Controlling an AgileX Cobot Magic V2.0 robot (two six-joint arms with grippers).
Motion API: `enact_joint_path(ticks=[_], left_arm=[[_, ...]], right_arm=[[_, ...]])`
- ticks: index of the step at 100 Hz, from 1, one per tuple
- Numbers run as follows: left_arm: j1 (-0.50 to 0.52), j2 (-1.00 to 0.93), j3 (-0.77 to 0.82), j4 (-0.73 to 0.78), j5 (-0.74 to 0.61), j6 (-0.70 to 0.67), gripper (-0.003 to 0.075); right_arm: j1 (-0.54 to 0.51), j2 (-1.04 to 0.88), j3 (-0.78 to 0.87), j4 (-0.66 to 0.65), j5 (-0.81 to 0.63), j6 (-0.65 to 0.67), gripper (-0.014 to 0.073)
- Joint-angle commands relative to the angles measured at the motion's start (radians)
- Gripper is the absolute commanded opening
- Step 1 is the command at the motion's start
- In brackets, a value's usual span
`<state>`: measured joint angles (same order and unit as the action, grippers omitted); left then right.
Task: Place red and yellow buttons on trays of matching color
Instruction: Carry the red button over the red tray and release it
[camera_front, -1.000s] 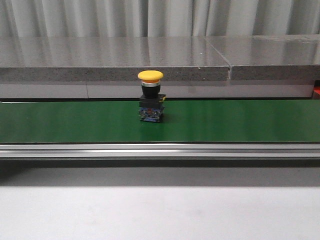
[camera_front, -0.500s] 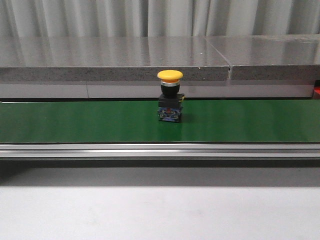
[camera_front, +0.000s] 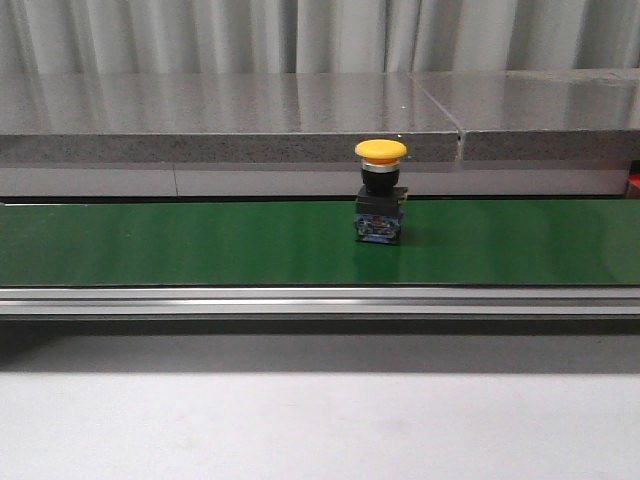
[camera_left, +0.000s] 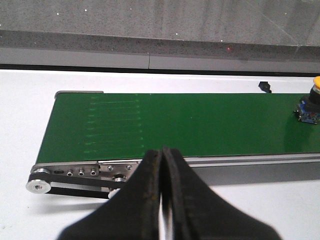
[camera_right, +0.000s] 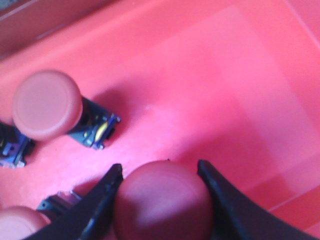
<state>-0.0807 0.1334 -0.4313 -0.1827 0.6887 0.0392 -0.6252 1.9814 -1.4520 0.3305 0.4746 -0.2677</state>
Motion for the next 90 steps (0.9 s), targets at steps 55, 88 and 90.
enact_joint_path(ticks=[55, 88, 90], left_arm=[[-0.006, 0.011, -0.024, -0.016, -0.068, 0.001, -0.0019], [-0.006, 0.011, -0.024, -0.016, -0.068, 0.001, -0.0019], [-0.006, 0.011, -0.024, -0.016, -0.068, 0.001, -0.0019]], right_arm=[[-0.001, 0.008, -0.034, 0.036, -0.085, -0.002, 0.0185], [-0.001, 0.008, -0.034, 0.038, -0.080, -0.002, 0.0463], [-0.001, 0.007, -0.034, 0.038, -0.080, -0.002, 0.0508]])
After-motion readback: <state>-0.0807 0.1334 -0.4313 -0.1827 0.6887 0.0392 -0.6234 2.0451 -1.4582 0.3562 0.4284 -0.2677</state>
